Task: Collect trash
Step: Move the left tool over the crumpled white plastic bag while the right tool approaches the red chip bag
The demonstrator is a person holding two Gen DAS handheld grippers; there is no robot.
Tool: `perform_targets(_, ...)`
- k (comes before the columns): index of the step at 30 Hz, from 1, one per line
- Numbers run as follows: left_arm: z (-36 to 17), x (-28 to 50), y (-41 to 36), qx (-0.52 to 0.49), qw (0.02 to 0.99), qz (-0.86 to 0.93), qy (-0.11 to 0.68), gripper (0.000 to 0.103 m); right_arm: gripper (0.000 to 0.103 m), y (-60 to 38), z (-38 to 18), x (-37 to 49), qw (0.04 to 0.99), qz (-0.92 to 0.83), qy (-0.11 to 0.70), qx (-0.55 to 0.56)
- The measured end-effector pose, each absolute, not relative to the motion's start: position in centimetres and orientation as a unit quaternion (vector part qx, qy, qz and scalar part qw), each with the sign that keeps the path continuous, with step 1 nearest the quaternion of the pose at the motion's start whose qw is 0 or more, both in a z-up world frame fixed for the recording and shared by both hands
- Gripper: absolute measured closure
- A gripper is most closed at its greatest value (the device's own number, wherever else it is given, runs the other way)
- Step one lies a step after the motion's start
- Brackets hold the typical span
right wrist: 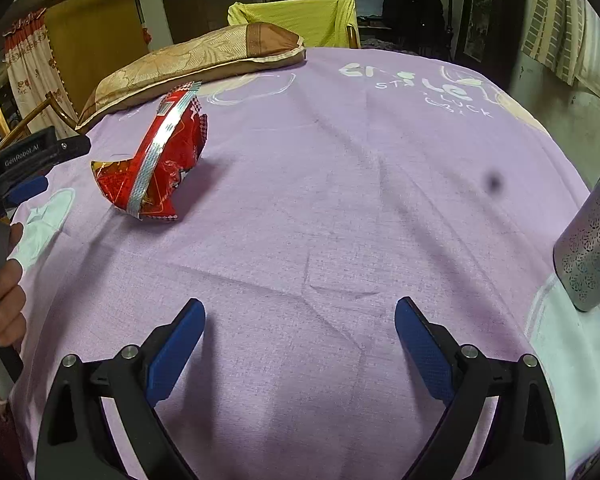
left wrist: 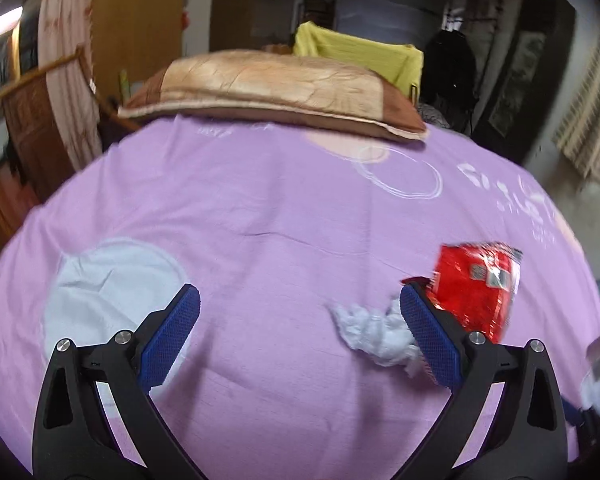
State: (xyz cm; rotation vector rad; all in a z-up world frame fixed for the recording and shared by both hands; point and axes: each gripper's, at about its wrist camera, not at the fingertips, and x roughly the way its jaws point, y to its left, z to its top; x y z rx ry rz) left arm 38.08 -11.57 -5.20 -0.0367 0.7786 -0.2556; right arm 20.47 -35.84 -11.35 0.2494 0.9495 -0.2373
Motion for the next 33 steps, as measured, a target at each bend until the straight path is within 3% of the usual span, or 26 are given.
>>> perform_targets(6, -7.2, 39.8, -12.5, 0.001, 0.892, -0.137, 0.431, 0.007, 0.008, -35.9, -11.3, 20.4, 0.875, -0.115, 0.455, 0.12)
perform_targets(16, -7.2, 36.1, -17.1, 0.064, 0.874, -0.249, 0.412, 0.006, 0.008, -37.1, -10.4, 19.6, 0.881, -0.135, 0.433, 0.136)
perform_targets(21, -9.0, 39.3, -14.8, 0.008, 0.858, -0.211, 0.467, 0.006, 0.008, -38.3, -8.3, 18.0, 0.897, -0.169, 0.377, 0.156)
perform_targets(25, -7.8, 40.0, -12.4, -0.001, 0.882, -0.154, 0.446, 0.006, 0.008, -38.1, -8.2, 18.0, 0.9, -0.168, 0.375, 0.144)
perform_targets(29, -7.2, 41.2, -6.7, -0.108, 0.882, -0.095, 0.448, 0.007, 0.008, -37.9, -7.8, 17.8, 0.903, -0.164, 0.371, 0.139)
perform_targets(33, -5.6, 40.4, -4.9, -0.143, 0.89, -0.11, 0.418, 0.007, 0.008, -37.7, -7.5, 17.7, 0.907, -0.158, 0.364, 0.142)
